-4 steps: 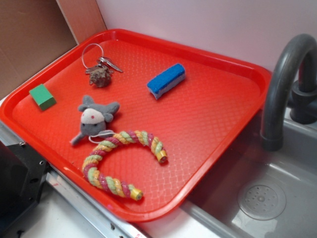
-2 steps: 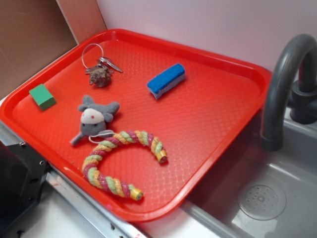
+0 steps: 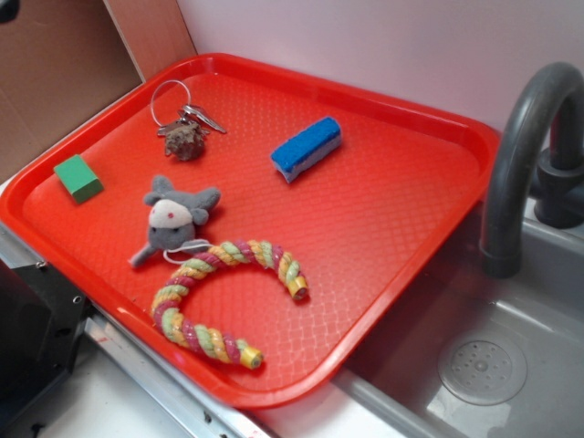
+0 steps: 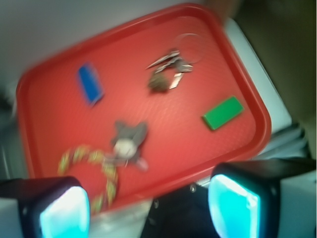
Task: Grab the green block.
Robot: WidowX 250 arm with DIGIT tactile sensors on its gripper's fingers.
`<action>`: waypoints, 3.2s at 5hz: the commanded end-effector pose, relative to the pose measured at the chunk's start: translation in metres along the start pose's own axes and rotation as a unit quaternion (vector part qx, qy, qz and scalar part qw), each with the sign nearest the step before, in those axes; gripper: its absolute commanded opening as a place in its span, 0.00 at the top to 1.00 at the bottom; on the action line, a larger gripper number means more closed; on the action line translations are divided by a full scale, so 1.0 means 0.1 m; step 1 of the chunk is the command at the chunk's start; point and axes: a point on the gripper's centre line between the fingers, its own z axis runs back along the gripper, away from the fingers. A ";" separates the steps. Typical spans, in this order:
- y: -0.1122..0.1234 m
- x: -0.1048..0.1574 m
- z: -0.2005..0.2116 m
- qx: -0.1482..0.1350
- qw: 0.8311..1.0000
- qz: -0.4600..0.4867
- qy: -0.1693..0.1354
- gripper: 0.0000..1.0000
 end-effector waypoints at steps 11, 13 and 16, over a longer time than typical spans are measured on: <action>1.01 0.14 -2.05 0.168 0.862 0.464 -0.112 1.00; 0.99 0.26 -1.91 0.154 0.858 0.481 -0.097 1.00; 0.60 0.67 -1.20 0.076 0.964 0.256 0.004 1.00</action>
